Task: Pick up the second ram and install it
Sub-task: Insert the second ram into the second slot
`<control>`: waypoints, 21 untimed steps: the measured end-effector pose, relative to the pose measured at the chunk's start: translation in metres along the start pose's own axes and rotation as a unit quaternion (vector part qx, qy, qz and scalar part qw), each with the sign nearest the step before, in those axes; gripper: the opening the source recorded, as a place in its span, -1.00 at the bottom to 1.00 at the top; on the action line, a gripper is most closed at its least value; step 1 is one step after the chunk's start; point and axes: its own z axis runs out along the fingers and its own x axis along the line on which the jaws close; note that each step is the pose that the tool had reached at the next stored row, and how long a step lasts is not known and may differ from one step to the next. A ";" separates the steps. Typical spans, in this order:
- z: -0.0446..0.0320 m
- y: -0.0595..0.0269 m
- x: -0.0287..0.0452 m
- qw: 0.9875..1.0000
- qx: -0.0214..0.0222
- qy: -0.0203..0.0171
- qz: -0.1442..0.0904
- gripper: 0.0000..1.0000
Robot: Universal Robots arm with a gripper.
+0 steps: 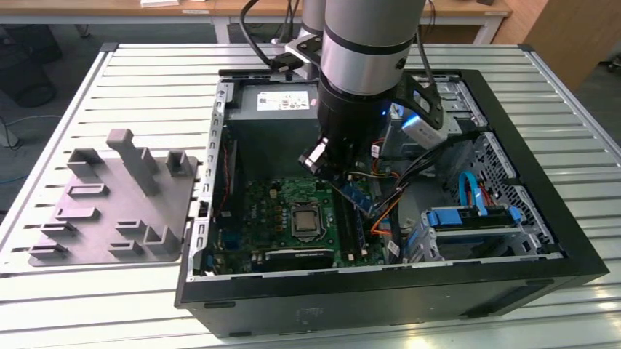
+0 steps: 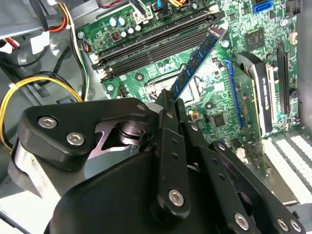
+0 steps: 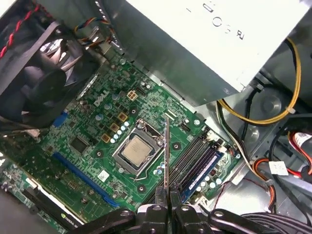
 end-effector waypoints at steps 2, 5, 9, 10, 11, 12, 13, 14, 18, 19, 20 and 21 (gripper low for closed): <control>0.0000 0.0000 0.0000 1.000 0.000 0.000 0.010 -0.73; 0.0000 0.0000 0.0000 1.000 0.001 0.000 0.025 -0.73; 0.0000 0.0000 0.0000 0.999 0.001 0.000 0.046 -0.73; 0.0000 0.0000 0.0000 0.999 0.002 0.000 0.051 -0.73; 0.0000 0.0000 0.0000 0.998 0.002 0.000 0.056 -0.73; 0.0000 0.0000 0.0000 0.998 0.002 0.000 0.061 -0.73; 0.0000 0.0000 0.0000 0.998 0.003 0.000 0.066 -0.73; 0.0000 0.0000 0.0000 0.998 0.003 0.001 0.070 -0.73; 0.0000 0.0000 0.0000 0.996 0.003 0.000 0.086 -0.73; 0.0000 0.0000 0.0000 0.996 0.003 0.000 0.089 -0.73; 0.0000 0.0000 0.0000 0.996 0.003 0.000 0.093 -0.73; 0.0000 0.0000 0.0000 0.995 0.003 0.000 0.097 -0.73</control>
